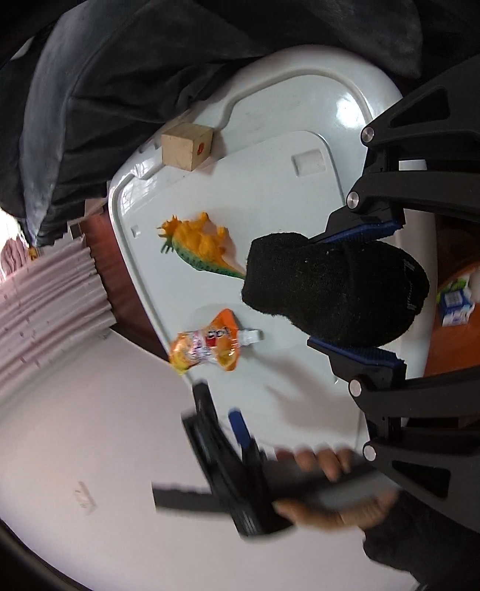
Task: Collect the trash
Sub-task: 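Grasp the black sock with the right tool while the left tool grasps the yellow snack bag, then carry the sock and snack bag over the orange bin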
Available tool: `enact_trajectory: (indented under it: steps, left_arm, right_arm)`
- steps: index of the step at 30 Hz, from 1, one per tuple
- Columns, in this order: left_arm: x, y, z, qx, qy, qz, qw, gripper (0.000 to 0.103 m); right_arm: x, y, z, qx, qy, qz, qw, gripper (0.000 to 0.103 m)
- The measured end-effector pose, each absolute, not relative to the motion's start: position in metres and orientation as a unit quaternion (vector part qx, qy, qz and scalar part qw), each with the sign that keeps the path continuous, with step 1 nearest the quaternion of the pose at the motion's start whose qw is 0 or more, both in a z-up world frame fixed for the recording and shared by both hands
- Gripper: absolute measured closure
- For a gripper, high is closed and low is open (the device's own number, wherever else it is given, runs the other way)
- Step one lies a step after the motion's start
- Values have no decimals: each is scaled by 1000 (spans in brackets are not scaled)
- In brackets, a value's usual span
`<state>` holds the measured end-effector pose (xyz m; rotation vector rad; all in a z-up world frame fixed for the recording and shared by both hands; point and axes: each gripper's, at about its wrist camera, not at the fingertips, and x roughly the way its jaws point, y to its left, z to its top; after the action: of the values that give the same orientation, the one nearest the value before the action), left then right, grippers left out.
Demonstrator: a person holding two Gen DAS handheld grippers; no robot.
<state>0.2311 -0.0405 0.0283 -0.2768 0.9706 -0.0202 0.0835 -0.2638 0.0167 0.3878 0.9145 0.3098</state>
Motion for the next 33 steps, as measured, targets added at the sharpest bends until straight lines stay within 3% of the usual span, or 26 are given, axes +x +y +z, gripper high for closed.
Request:
enact_trajectory:
  steps: [11,12,13,14,21,33]
  left_arm:
    - [306,-47,-20,-174,497,9,850,26]
    - [308,-48,-29,-166,504,14,847,31]
    - [306,-50,-27,-144,491,21,859,45]
    - [306,-54,-28,-125,489,17,863,49]
    - [290,-52,-20,-97,478,18,873,65]
    - [193,-26,48,-39,436,34,898,65]
  right_arm:
    - [88,-259,16,184,436,164,865,57]
    - [90,-258,15,184,439,164,864,57]
    - [91,-258,14,188,441,165,862,57]
    - [92,-258,13,191,443,167,860,57]
    - [99,-247,14,182,444,171,861,57]
    - [97,-232,21,165,427,163,874,57]
